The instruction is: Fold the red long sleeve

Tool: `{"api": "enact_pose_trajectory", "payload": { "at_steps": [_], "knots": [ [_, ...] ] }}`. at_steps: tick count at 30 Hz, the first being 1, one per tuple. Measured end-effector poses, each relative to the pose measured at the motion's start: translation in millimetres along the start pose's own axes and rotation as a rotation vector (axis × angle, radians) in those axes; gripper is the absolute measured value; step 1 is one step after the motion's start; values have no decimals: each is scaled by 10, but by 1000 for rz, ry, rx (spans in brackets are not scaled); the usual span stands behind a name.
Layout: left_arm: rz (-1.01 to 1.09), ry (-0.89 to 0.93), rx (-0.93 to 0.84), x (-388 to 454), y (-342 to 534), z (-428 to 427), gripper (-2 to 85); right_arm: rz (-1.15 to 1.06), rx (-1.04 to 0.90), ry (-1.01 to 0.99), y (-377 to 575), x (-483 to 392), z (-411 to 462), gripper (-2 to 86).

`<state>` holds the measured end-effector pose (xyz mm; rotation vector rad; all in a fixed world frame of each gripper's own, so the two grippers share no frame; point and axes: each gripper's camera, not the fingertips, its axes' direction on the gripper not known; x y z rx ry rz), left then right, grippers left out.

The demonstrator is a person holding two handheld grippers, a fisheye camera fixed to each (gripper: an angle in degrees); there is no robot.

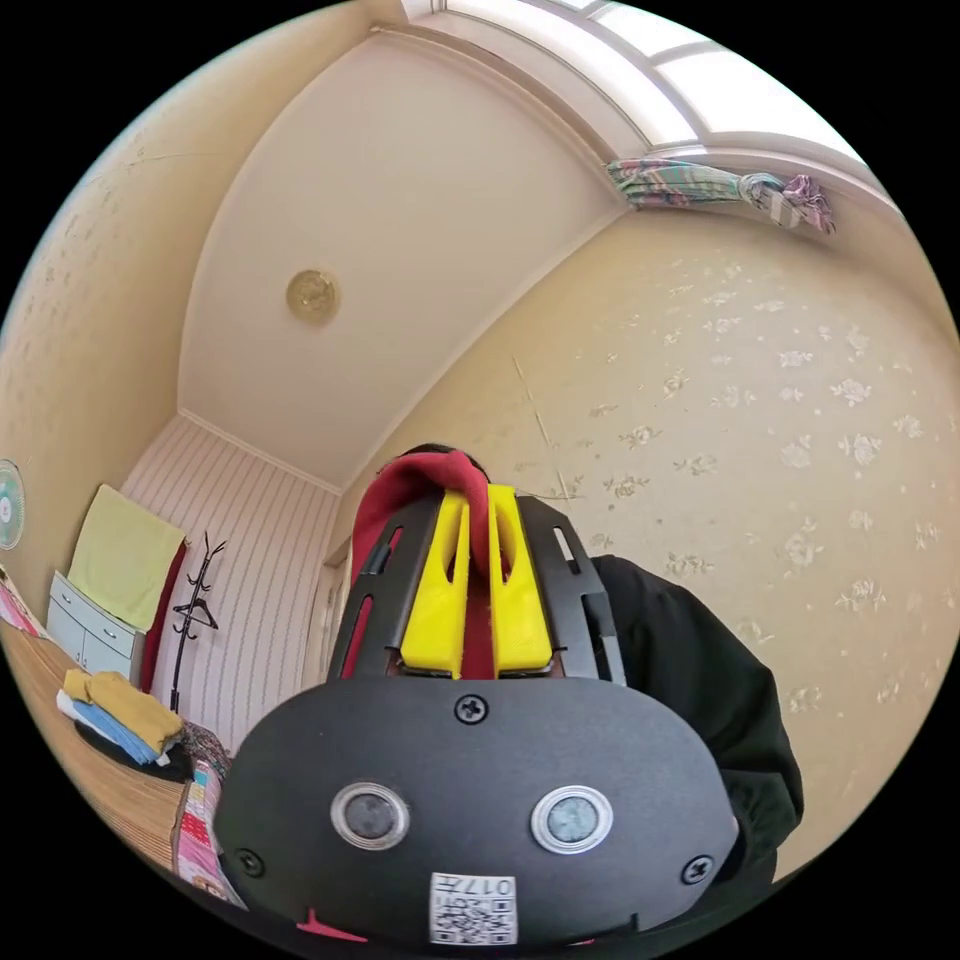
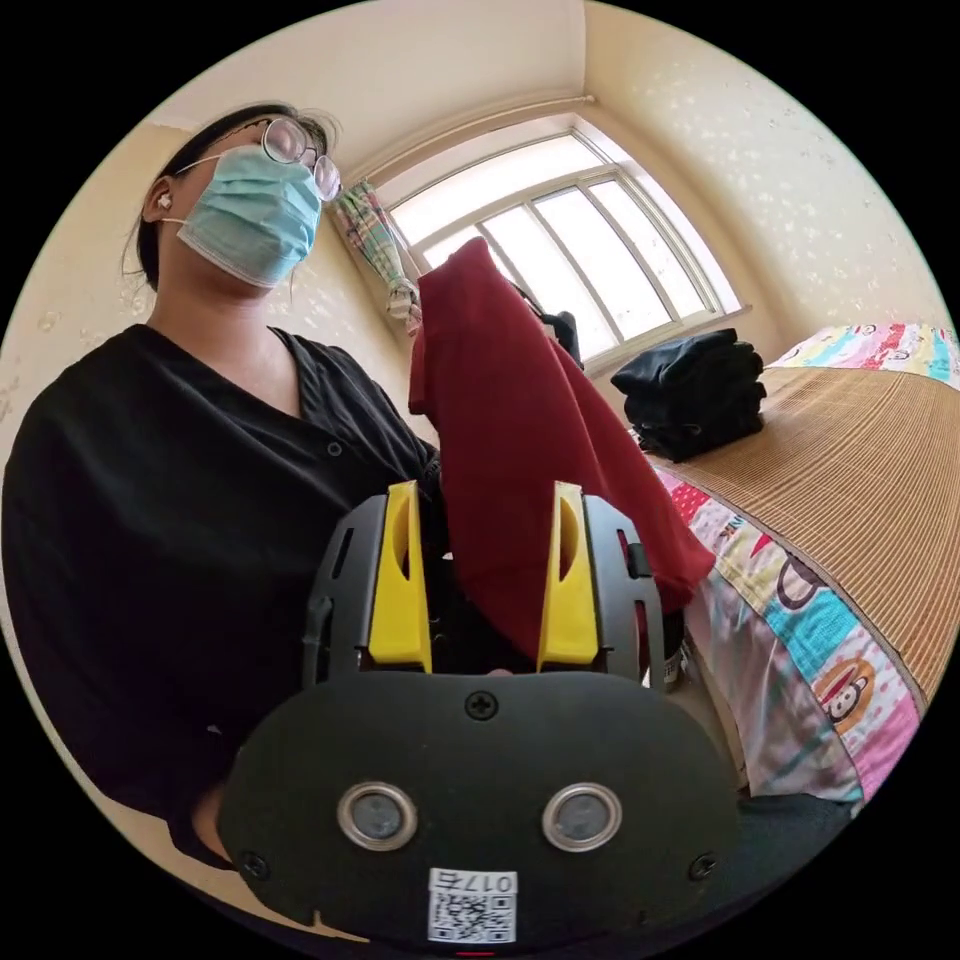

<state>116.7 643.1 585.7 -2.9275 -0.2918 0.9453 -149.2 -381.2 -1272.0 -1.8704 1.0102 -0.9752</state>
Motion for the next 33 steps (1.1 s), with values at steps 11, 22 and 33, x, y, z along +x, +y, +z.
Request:
{"api": "enact_pose_trajectory", "payload": {
  "at_steps": [11, 22, 33],
  "knots": [
    [7, 5, -23, -197, -120, 395, 13, 33, -3, 504, -49, -218, 553, 147],
    [9, 1, -26, -332, -8, 725, 16, 94, -56, 751, -368, -150, 552, 109],
    [47, 36, 6, -680, 214, 1069, 18, 282, 185, 656, -256, -114, 659, 46]
  ]
}}
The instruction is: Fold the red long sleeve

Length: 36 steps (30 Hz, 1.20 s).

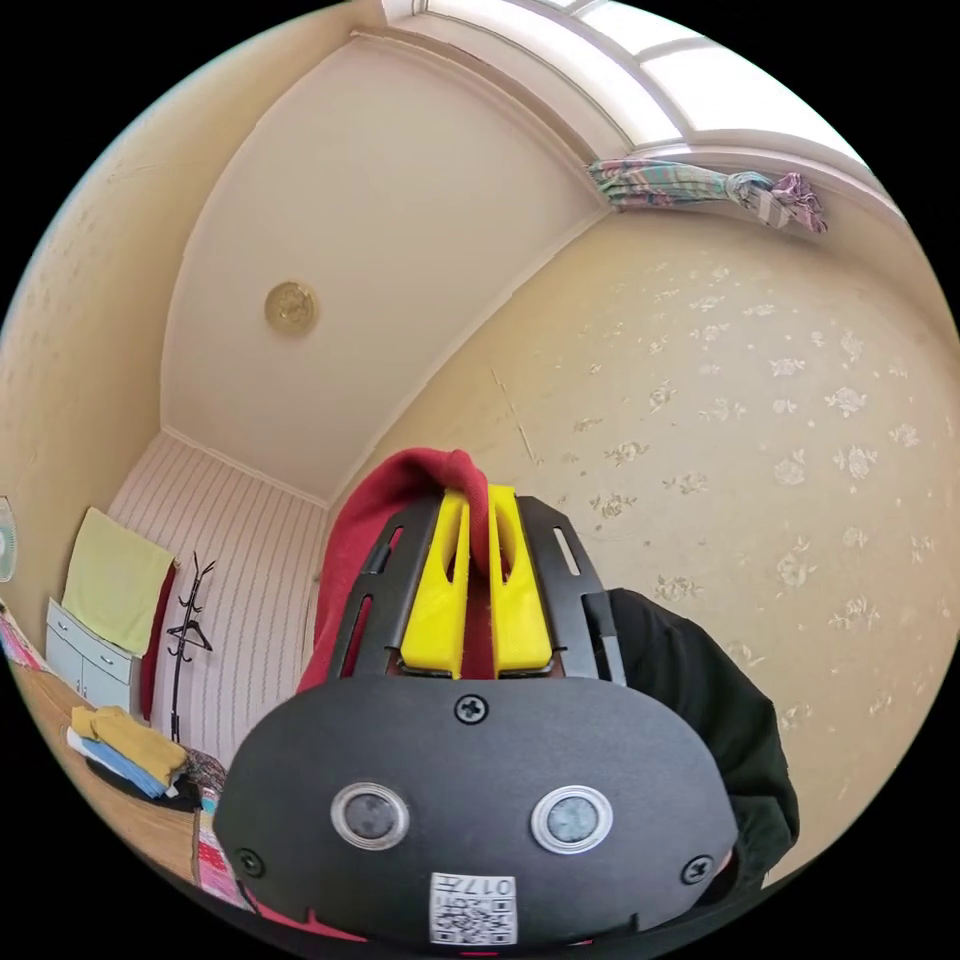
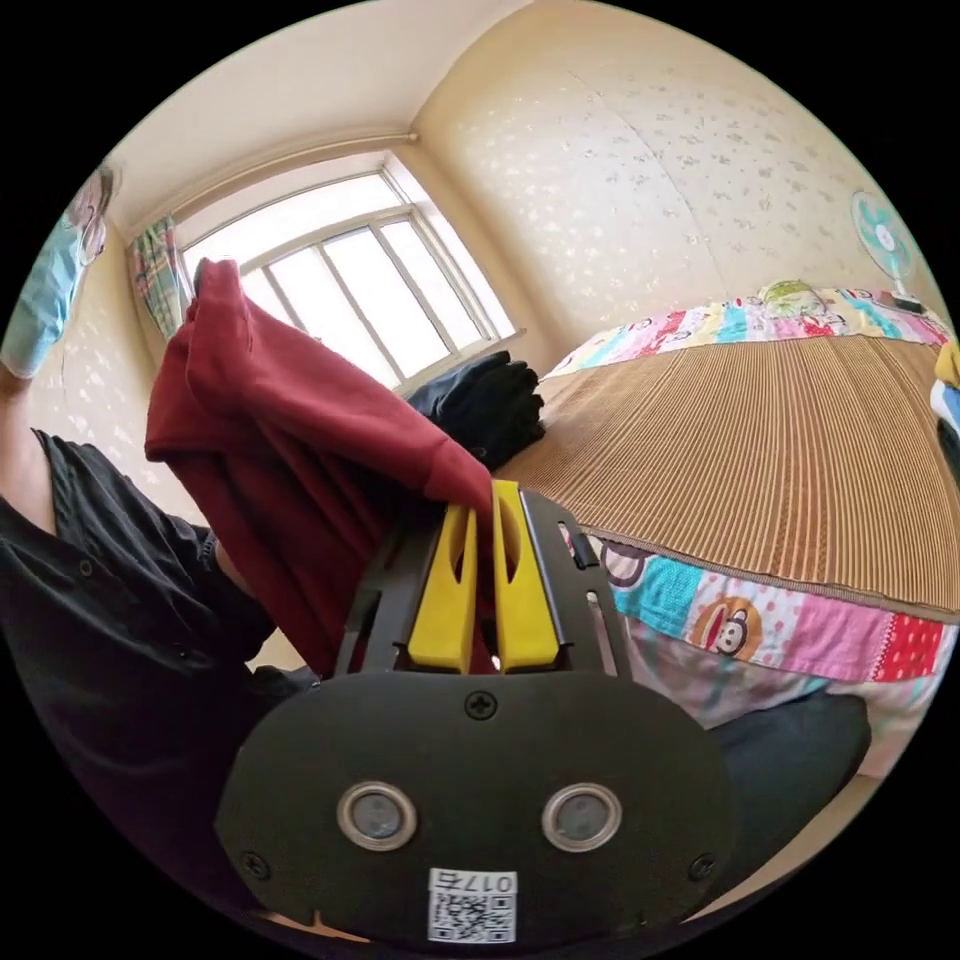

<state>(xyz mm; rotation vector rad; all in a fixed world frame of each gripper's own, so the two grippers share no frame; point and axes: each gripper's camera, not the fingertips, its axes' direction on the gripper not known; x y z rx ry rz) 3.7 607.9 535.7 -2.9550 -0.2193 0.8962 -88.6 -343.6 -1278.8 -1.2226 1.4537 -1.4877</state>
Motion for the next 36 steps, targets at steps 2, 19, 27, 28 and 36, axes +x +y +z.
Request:
{"api": "enact_pose_trajectory", "payload": {
  "at_steps": [2, 19, 27, 28, 36],
  "knots": [
    [2, -42, -42, 13, -35, 81, 19, 22, 88, 8, -109, 11, -297, 43],
    [-198, -904, -501, -911, 78, 909, 16, -341, 881, 610, -946, -2683, -2431, 41],
    [-63, -1230, -386, -1805, -422, 1373, 26, -204, 852, 682, -1538, -2789, -2165, 41],
    [-81, -1282, -391, -2033, -525, 1326, 28, -171, 775, 709, -1930, -2573, -1987, 42],
    [-672, -1936, -586, -5866, -1195, -1095, 77, 65, -131, 1106, -4622, 261, 665, 62]
  ]
}}
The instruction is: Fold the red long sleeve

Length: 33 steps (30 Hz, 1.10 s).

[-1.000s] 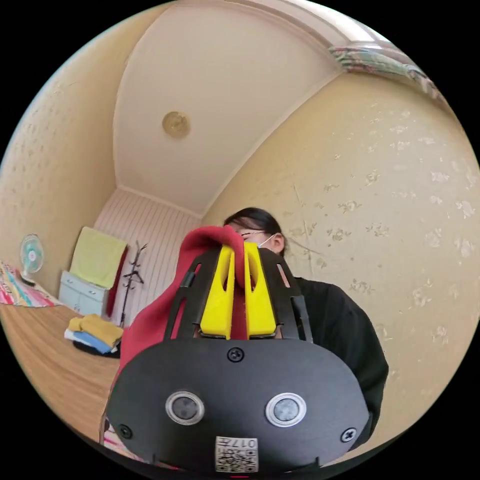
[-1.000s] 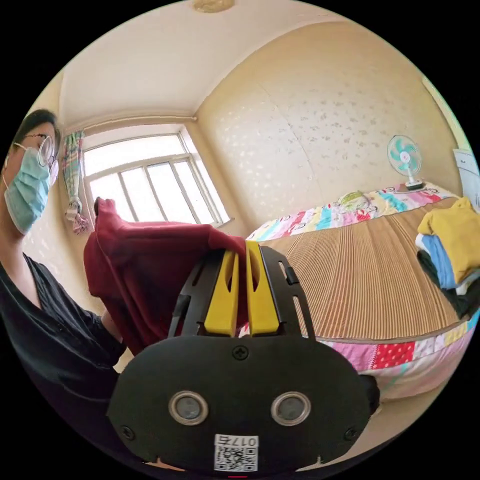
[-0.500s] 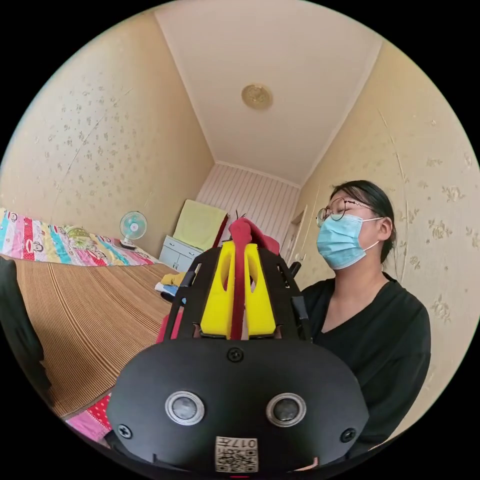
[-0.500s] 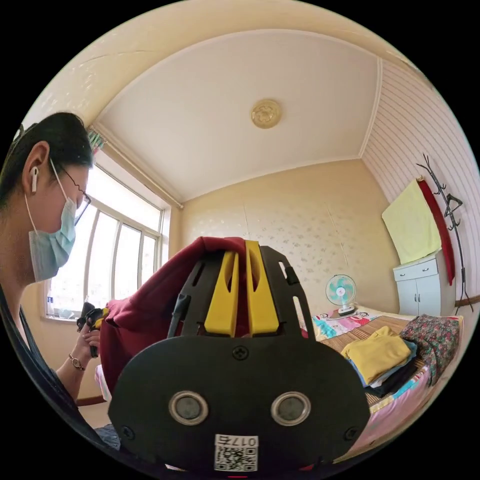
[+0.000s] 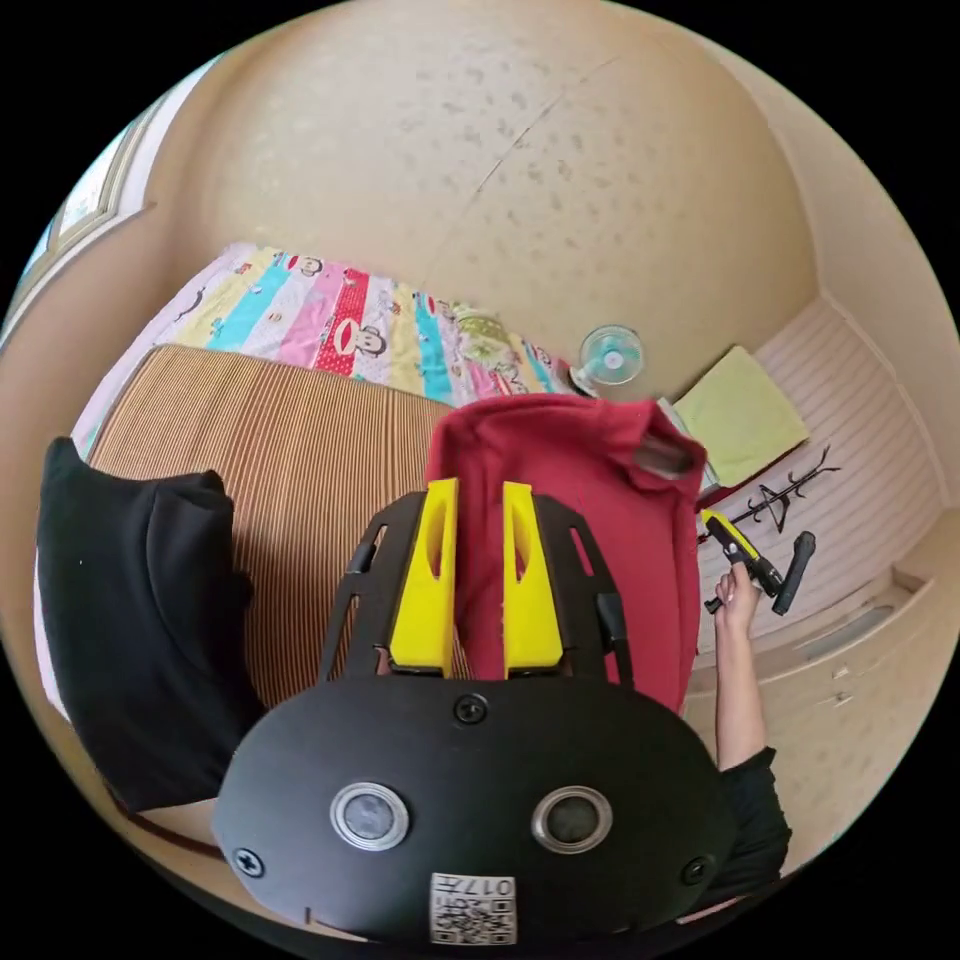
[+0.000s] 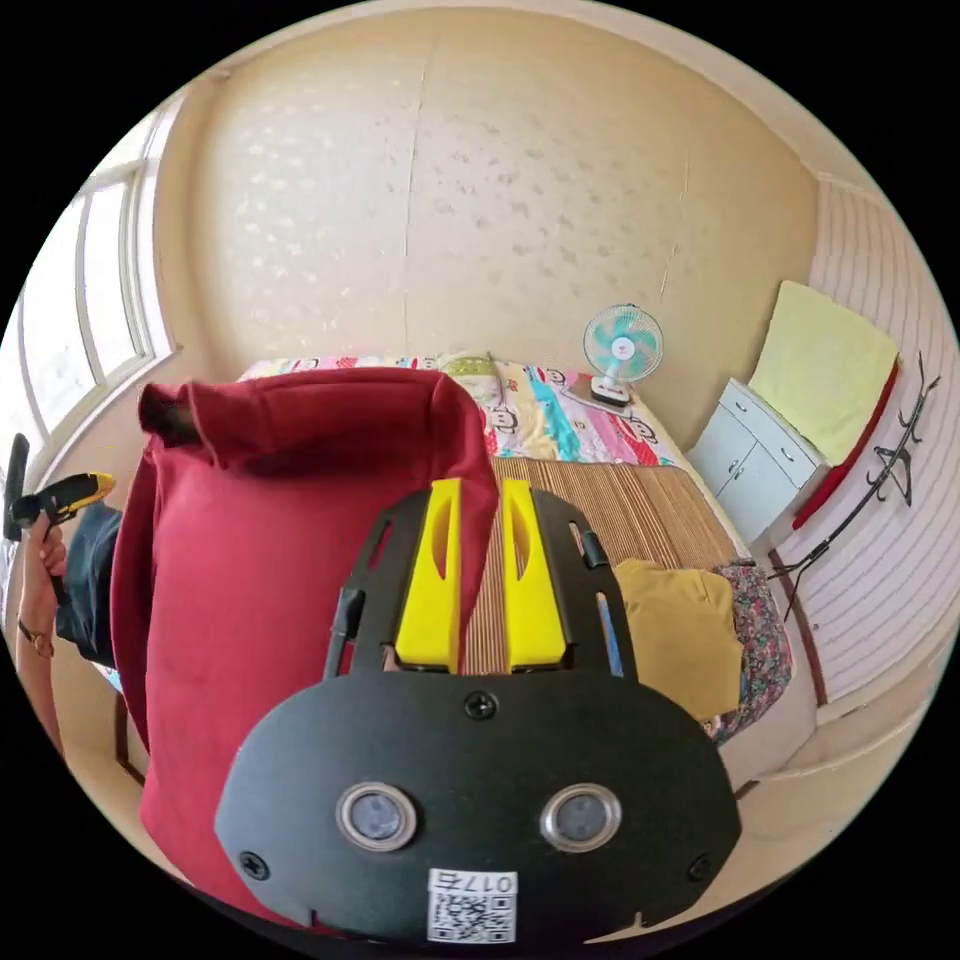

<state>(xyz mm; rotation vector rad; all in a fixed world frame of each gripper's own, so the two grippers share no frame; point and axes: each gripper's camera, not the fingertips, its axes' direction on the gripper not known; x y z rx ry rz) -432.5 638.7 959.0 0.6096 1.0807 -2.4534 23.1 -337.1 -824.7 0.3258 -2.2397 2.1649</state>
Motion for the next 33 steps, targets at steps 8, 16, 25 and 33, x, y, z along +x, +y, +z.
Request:
{"api": "enact_pose_trajectory", "payload": {
  "at_steps": [8, 16, 25, 33],
  "knots": [
    [155, -160, -326, -576, 1367, 2380, 79, -107, -355, -192, 1307, -892, 1833, 88],
    [170, -148, -239, -1342, 2712, 2775, 41, -343, -215, -3, 2776, -1442, 2207, 51],
    [31, 109, -104, -2394, 3055, 2379, 0, -112, -331, -38, 1973, 154, 2231, 33],
    [-22, 231, -102, -3017, 3223, 2117, -7, 183, -363, -50, 2206, 641, 2452, 46]
  ]
}}
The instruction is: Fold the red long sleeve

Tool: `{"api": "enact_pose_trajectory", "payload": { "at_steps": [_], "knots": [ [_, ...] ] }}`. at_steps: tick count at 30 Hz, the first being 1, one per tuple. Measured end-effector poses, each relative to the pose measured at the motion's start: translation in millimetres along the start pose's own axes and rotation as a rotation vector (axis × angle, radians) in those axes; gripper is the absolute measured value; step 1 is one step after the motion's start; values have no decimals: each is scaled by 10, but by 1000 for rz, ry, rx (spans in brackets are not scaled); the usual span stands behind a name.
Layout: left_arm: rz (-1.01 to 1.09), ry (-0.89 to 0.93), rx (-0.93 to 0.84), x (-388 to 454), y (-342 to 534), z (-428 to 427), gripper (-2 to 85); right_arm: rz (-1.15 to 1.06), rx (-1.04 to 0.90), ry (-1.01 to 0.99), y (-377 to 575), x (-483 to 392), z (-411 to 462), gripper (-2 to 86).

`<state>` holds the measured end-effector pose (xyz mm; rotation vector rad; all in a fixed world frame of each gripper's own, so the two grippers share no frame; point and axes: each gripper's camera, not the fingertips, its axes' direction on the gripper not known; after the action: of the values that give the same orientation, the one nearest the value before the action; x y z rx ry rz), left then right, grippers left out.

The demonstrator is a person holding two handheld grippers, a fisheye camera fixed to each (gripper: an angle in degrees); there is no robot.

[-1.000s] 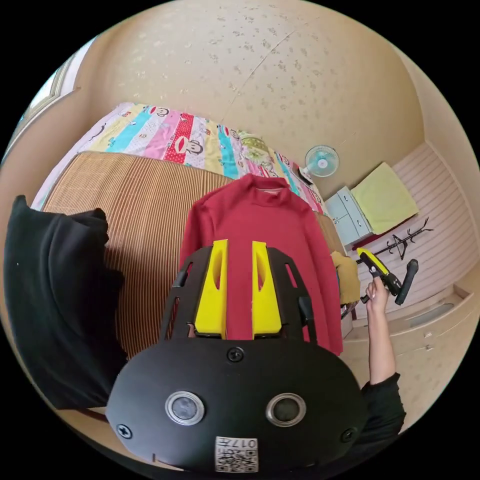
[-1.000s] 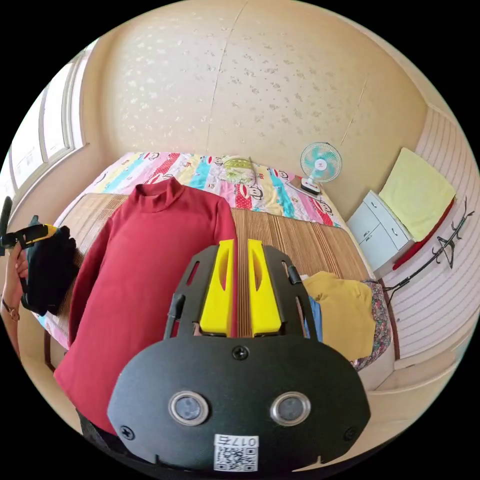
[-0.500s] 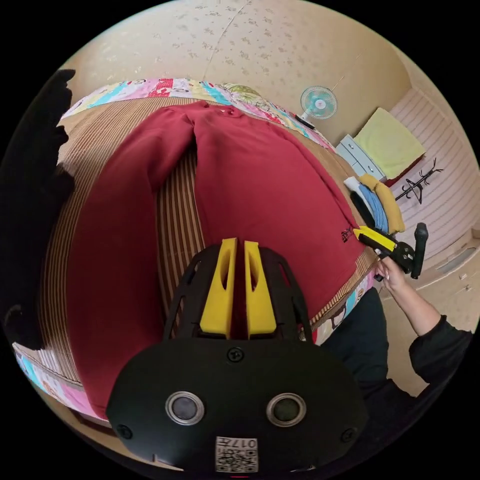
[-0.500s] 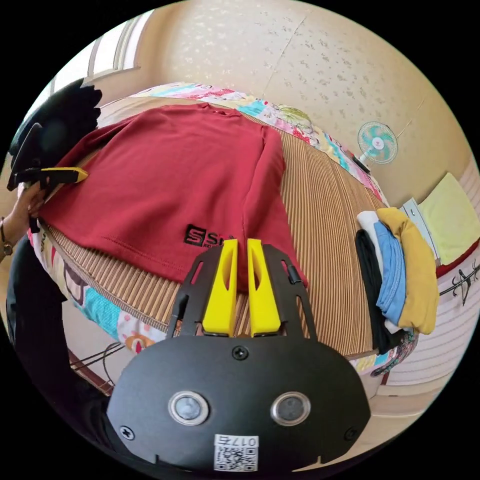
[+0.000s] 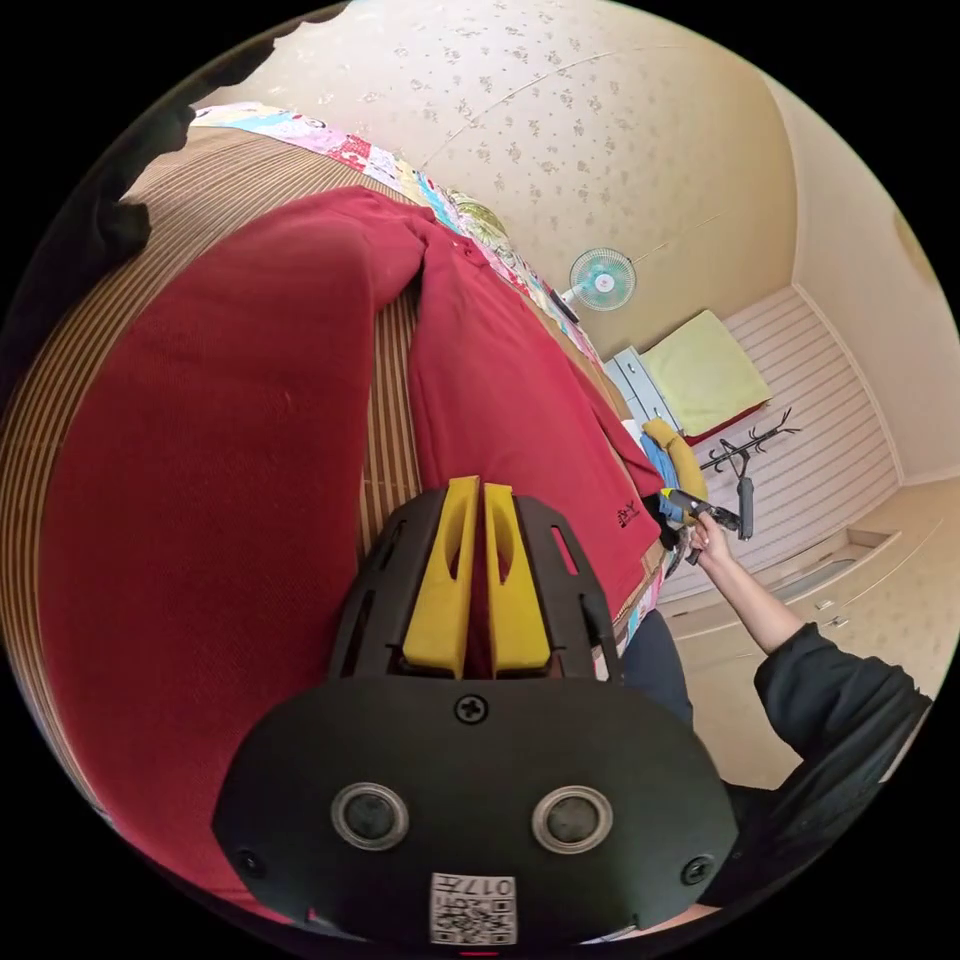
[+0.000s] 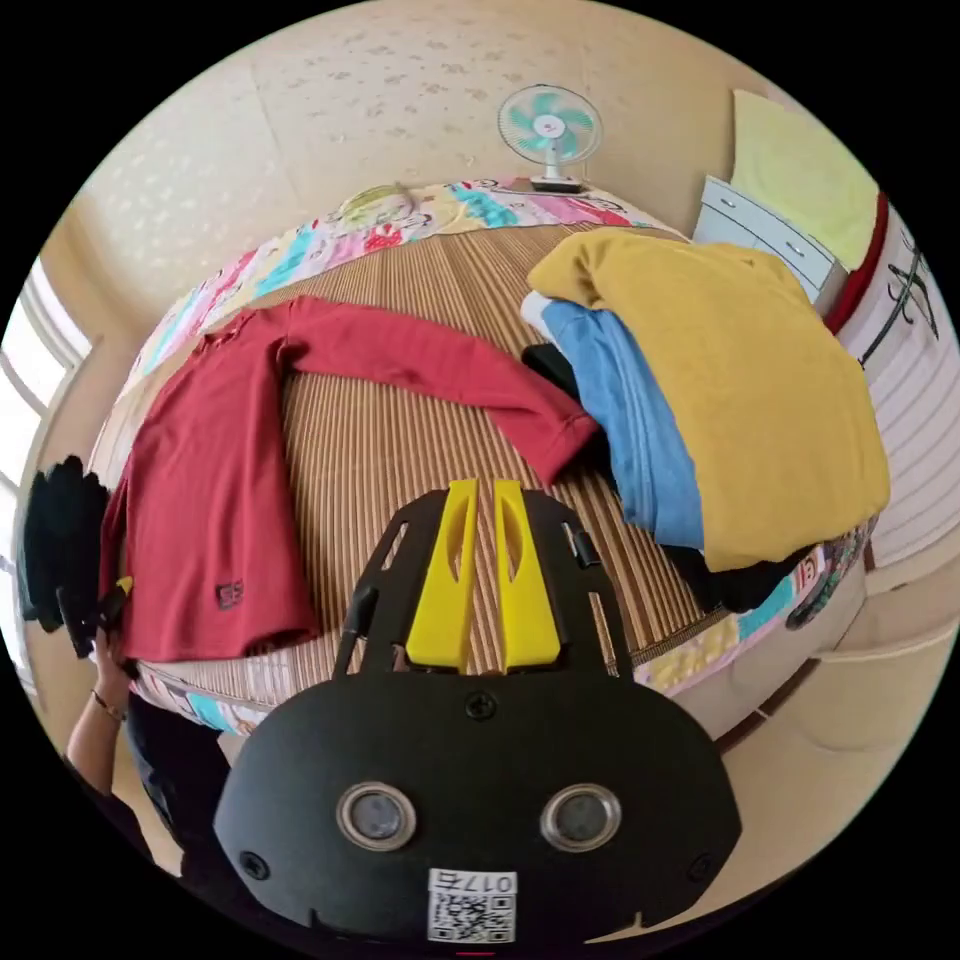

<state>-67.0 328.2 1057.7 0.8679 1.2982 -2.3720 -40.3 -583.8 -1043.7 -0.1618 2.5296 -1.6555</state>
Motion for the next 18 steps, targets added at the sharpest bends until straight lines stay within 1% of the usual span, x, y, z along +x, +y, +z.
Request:
{"api": "enact_pose_trajectory", "payload": {
  "at_steps": [1, 2, 3, 4, 5, 7, 8, 9, 10, 11, 12, 13, 14, 15, 16, 18],
  "knots": [
    [-1, 3, 0, -25, 14, -24, -7, -142, 1, 29, 120, -431, 71, 53],
    [-5, 10, -1, -77, 45, -69, -8, -218, 8, 15, 188, -650, 86, 52],
    [-6, 11, -2, -119, 76, -110, -8, -355, 20, -39, 317, -1063, 81, 50],
    [-6, 9, -3, -134, 90, -127, -8, -438, 33, -97, 417, -1421, 49, 55],
    [-5, 4, -8, -161, 118, -160, -8, -458, 42, -127, 454, -1564, 32, 57],
    [-8, 5, -9, -210, 167, -217, -8, -502, 26, -265, 557, -1979, 90, 59],
    [-10, 1, -12, -229, 200, -253, -8, -512, -9, -283, 584, -2054, 178, 55],
    [-6, -19, -15, -210, 234, -284, -8, -540, -143, -282, 674, -2177, 494, 48],
    [1, -48, -20, -165, 249, -293, -8, -502, -22, -313, 822, -2076, 499, 40],
    [48, -147, -35, 21, 288, -299, -7, -482, 1, -326, 873, -2011, 495, 37],
    [118, -275, -46, 274, 374, -281, -6, -445, -17, -353, 914, -1926, 515, 32],
    [150, -335, -45, 395, 437, -270, -6, -415, -44, -384, 957, -1858, 510, 29],
    [189, -440, -40, 594, 592, -251, -5, -409, -58, -401, 995, -1832, 498, 27],
    [184, -495, -31, 702, 760, -275, -5, -425, -75, -402, 1100, -1808, 459, 25],
    [171, -504, -24, 729, 861, -309, -5, -476, -74, -367, 1258, -1826, 393, 22],
    [141, -495, 28, 798, 1409, -499, -4, -548, -58, -286, 1560, -1875, 272, 20]
  ]
}}
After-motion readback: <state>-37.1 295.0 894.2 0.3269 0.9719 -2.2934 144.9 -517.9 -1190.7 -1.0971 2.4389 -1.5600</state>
